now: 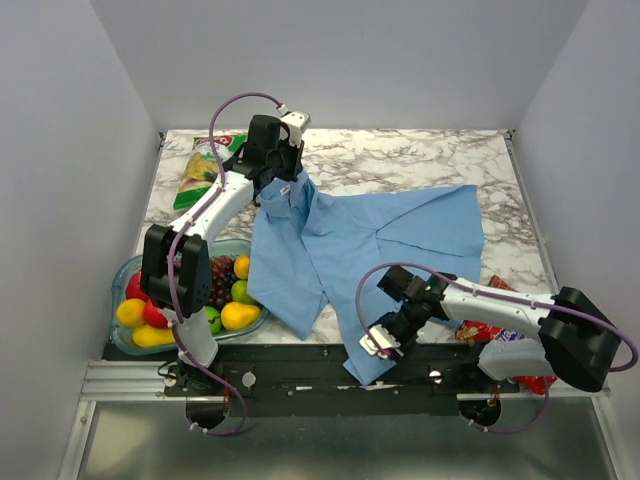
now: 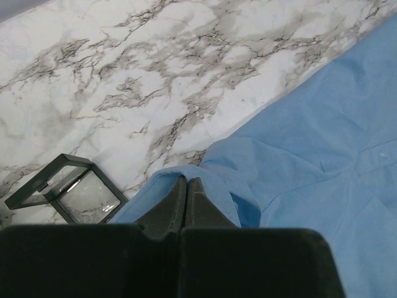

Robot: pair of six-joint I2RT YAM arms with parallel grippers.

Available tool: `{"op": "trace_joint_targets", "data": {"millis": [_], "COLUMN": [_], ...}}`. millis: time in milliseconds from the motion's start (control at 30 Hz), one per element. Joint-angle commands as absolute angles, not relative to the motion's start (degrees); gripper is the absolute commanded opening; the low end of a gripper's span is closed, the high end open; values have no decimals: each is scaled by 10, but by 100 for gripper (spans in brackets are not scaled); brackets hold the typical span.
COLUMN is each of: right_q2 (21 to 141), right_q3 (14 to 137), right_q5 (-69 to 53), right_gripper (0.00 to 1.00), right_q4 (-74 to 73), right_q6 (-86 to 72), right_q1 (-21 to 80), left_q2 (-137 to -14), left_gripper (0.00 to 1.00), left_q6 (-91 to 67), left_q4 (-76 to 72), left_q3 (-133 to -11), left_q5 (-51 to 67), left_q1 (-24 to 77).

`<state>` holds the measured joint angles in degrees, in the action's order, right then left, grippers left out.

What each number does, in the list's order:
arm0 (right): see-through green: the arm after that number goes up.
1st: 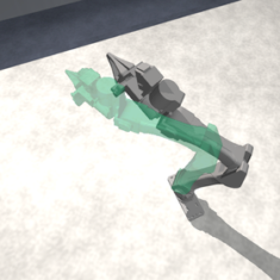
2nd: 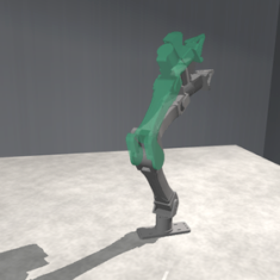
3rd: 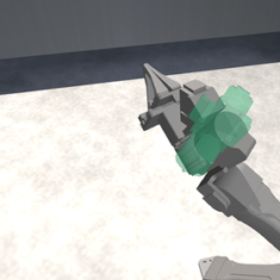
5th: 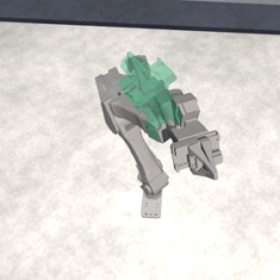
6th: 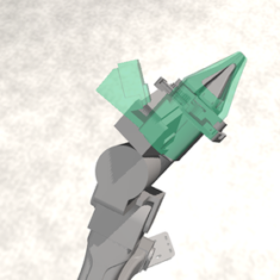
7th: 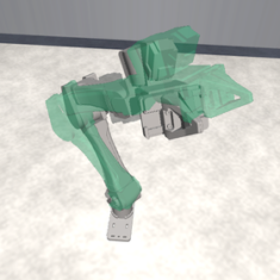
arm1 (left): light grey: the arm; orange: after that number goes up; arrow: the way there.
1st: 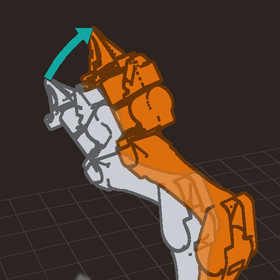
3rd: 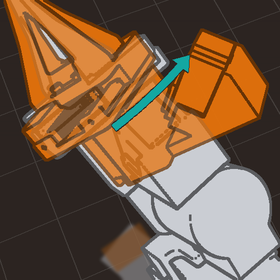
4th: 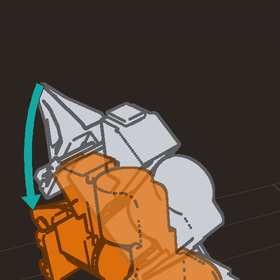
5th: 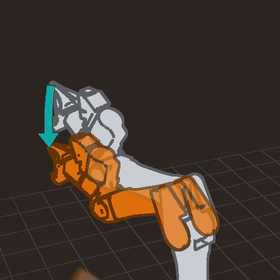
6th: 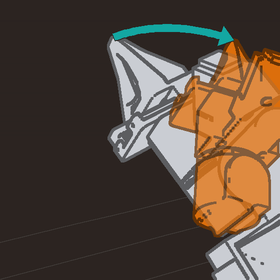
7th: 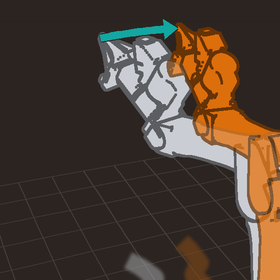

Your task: Remove the brooch from the garment

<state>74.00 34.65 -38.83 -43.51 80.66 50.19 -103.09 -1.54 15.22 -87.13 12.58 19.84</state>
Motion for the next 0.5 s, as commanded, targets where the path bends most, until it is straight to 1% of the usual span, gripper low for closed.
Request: {"op": "trace_joint_targets", "data": {"millis": [0,33,100,133,167,267,333,433,467], "right_q2": [721,720,721,721,716,677,638,629,641], "right_q3": [321,323,335,342,348,374,405,462,519], "right_q5": [-294,-292,-288,-287,-286,-256,-237,-238,-236], "right_gripper": [58,49,35,22,17,7,4,1,0], "right_q4": [-272,-272,-293,-306,-328,-358,-373,-404,-408], "right_q6": [679,677,679,684,687,686,686,688,675], "right_q1": [527,528,528,528,529,526,513,443,395], "left_q2": [-1022,-1022,-1023,-1023,-1024,-1018,-1009,-997,-991], "left_gripper": [0,0,0,0,0,0,0,0,0], "left_q6": [-23,-21,-17,-16,-14,-8,-3,-3,11], "left_q4": [156,156,160,161,166,173,177,192,202], "left_q3": [-874,-874,-875,-877,-878,-876,-867,-851,-846], "left_q5": [146,147,147,148,149,158,159,172,173], "left_q1": [199,199,199,199,199,199,198,199,199]}}
